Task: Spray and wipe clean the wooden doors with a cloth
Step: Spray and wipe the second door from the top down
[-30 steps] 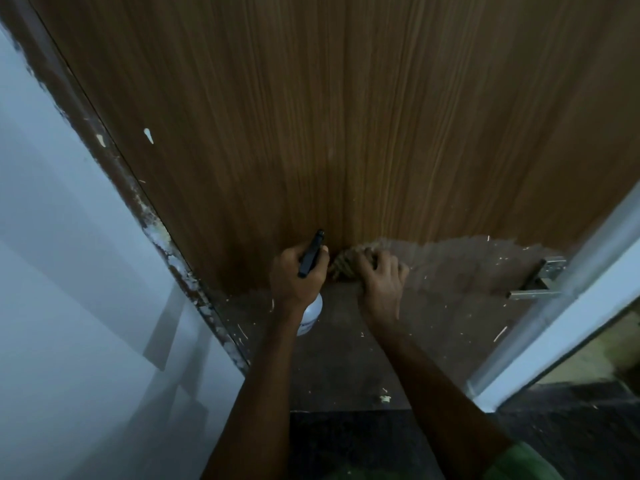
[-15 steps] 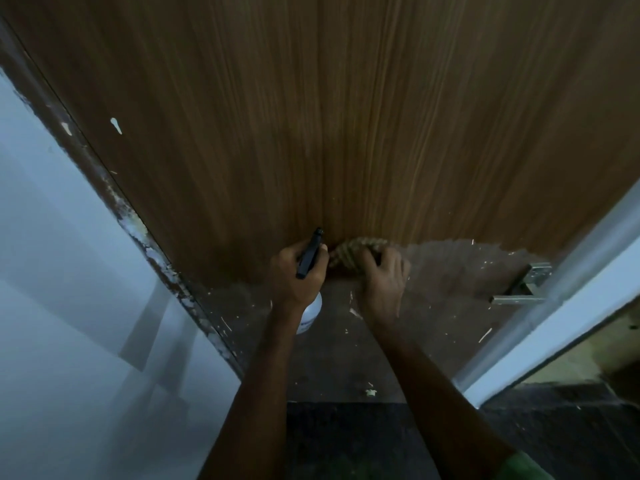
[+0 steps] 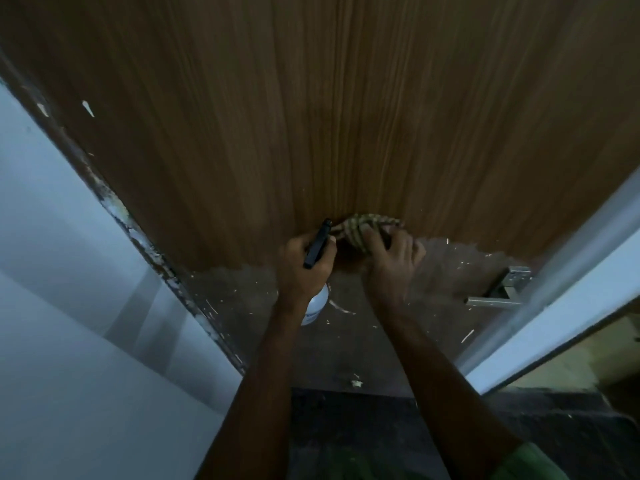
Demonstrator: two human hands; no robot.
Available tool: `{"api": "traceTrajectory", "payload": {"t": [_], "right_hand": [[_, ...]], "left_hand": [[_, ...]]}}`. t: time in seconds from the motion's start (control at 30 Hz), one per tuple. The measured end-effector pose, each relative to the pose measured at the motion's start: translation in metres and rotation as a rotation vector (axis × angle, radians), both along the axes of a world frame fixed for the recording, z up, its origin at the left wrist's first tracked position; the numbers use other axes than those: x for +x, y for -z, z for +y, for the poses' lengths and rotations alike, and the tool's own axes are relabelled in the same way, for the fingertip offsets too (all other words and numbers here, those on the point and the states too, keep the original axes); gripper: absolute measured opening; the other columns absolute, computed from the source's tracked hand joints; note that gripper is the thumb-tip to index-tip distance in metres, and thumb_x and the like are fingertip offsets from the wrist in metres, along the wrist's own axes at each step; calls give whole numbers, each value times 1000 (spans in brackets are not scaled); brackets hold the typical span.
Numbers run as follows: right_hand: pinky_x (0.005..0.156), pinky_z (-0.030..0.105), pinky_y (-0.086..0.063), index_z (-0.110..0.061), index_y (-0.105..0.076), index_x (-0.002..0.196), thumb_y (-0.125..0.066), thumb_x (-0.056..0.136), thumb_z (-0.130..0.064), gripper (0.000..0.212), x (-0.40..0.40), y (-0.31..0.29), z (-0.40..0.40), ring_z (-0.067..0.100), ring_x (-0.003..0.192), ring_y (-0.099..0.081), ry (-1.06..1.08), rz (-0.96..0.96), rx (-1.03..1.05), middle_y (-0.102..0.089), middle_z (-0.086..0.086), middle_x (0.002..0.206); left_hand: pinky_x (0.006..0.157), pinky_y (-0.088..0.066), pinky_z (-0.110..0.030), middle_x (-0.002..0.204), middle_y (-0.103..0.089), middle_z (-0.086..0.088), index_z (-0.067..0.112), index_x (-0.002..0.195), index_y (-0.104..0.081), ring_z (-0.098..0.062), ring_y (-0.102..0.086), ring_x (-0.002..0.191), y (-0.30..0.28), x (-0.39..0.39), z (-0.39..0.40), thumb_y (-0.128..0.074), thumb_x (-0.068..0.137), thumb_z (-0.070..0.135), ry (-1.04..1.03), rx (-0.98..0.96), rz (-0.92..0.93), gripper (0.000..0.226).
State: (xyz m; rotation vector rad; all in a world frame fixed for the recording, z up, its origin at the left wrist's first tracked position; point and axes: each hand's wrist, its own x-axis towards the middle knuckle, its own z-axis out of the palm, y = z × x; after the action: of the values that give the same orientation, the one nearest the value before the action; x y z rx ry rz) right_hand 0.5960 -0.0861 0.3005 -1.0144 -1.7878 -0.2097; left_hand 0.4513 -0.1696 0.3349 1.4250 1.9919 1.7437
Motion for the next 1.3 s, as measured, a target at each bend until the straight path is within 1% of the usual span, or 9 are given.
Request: {"api": "traceTrajectory", "payload": {"t": [0.1, 0.27, 0.5, 0.7, 0.77, 0.9, 1.1, 1.17, 1.3], "right_hand": [[91, 49, -43, -19, -68, 120, -69, 87, -11, 34, 7, 17, -1, 31, 106, -50, -29, -89, -18, -58, 17, 114], [88, 46, -42, -22, -67, 116, -81, 63, 6, 62, 31, 75, -4, 30, 103, -52, -128, -336, -196, -56, 11, 115], [89, 46, -41, -17, -68, 112, -63, 85, -4, 31, 38, 2, 14, 30, 100, -53, 75, 32, -36, -58, 16, 108], [92, 53, -43, -23, -68, 120, -80, 66, 7, 63, 64, 77, 3, 35, 105, -55, -90, -264, -257, -57, 14, 119], [92, 52, -42, -22, -70, 119, -79, 74, 1, 52, 64, 56, 8, 34, 103, -55, -72, -219, -217, -58, 13, 118], [95, 49, -39, -20, -70, 115, -66, 86, -7, 32, 63, -4, 24, 31, 108, -53, 59, 59, -78, -58, 15, 117], [92, 52, -42, -25, -68, 116, -77, 81, -4, 42, 86, 70, 14, 34, 107, -55, -9, -162, -283, -57, 11, 118], [93, 50, -40, -24, -69, 115, -75, 82, -5, 39, 93, 67, 16, 33, 105, -55, -23, -179, -297, -58, 10, 117], [93, 46, -36, -18, -72, 110, -61, 82, -5, 32, 97, 11, 31, 32, 103, -54, 119, 62, -156, -61, 14, 114]], "left_hand": [[53, -50, -50, 61, -67, -11, 3, 73, -69, -30, -63, 53, -2, 14, 5, -65, 95, 43, 8, -1, -4, 46], [53, -49, -50, 60, -66, -12, 1, 71, -68, -30, -62, 52, -8, 32, 11, -65, 96, 37, 6, 28, -17, 44], [56, -53, -54, 63, -69, -13, 0, 73, -71, -33, -66, 56, 1, 53, 16, -65, 93, 46, -16, 11, -34, 51], [54, -49, -51, 60, -67, -15, -3, 72, -69, -31, -63, 52, -6, 73, 17, -66, 96, 34, 16, 8, -21, 45], [54, -50, -51, 60, -67, -13, 0, 71, -70, -30, -64, 52, -3, 74, 19, -65, 96, 40, 21, 7, 1, 48], [55, -52, -53, 62, -69, -12, 2, 73, -71, -32, -65, 55, 1, 74, 25, -64, 93, 48, 15, -17, 14, 50], [55, -52, -54, 61, -67, -14, -1, 71, -69, -33, -65, 56, -1, 87, 37, -64, 93, 45, 75, 2, -14, 51], [54, -51, -54, 60, -66, -13, 0, 70, -67, -33, -65, 55, -1, 92, 42, -64, 93, 44, 85, -12, -17, 50], [54, -52, -55, 60, -67, -12, 1, 70, -68, -33, -65, 54, 5, 97, 54, -65, 94, 45, 87, -16, 12, 51]]}}
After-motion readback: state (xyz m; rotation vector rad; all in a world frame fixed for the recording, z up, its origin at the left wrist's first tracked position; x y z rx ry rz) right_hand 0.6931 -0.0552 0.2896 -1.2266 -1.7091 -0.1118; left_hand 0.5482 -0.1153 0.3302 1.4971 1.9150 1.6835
